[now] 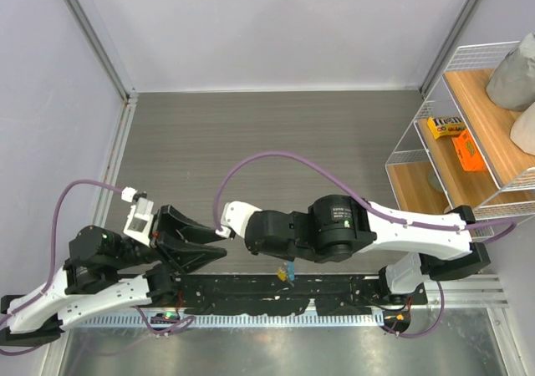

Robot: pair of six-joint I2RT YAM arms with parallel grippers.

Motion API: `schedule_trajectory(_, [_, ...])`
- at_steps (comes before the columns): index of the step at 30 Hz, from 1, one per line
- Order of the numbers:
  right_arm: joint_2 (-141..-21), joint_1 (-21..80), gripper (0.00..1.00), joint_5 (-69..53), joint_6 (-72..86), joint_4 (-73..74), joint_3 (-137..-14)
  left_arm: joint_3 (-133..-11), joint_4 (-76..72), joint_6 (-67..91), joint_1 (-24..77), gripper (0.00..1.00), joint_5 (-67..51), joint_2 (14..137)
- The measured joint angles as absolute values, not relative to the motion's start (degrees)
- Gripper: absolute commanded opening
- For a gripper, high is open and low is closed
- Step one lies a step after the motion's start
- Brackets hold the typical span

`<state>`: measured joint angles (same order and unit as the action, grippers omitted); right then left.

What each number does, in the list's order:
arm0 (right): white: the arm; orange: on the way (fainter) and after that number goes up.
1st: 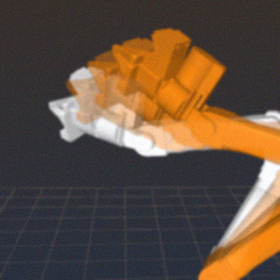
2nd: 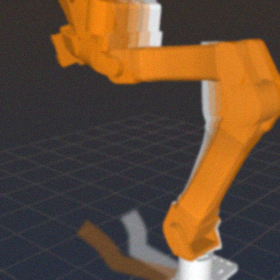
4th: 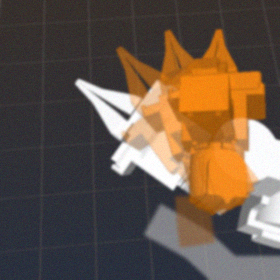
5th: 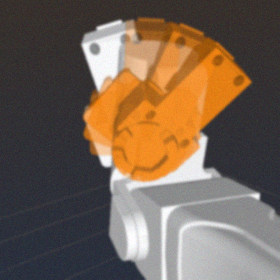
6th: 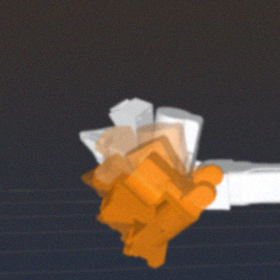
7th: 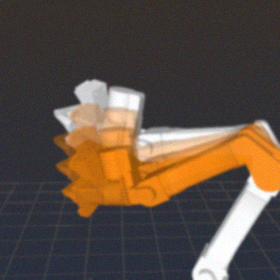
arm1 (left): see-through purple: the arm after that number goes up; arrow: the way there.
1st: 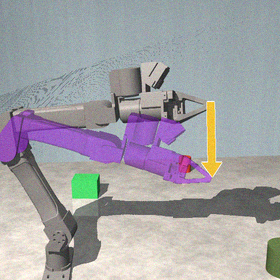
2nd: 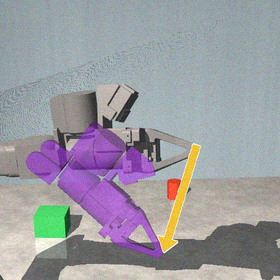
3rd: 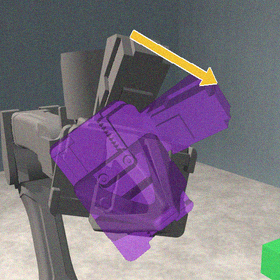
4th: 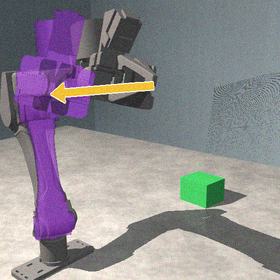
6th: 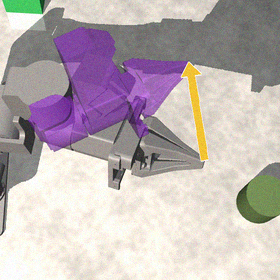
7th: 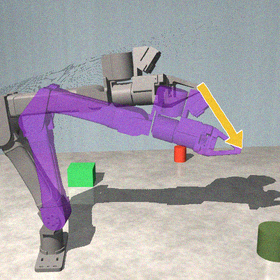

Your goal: Put the keys on the keyring

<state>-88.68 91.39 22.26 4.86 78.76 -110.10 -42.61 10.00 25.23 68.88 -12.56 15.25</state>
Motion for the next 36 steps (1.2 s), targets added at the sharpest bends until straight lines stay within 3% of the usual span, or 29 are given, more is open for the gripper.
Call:
schedule_trajectory(15, [-89.67,74.63,0.05,27.90,4.67,76.75,-100.62,-42.09,10.17,24.99,68.88,0.43,-11.53,14.90])
schedule_trajectory(36, [-102.61,59.16,0.05,23.92,0.51,51.64,-94.11,-39.59,12.16,25.06,68.88,0.42,-8.36,9.61])
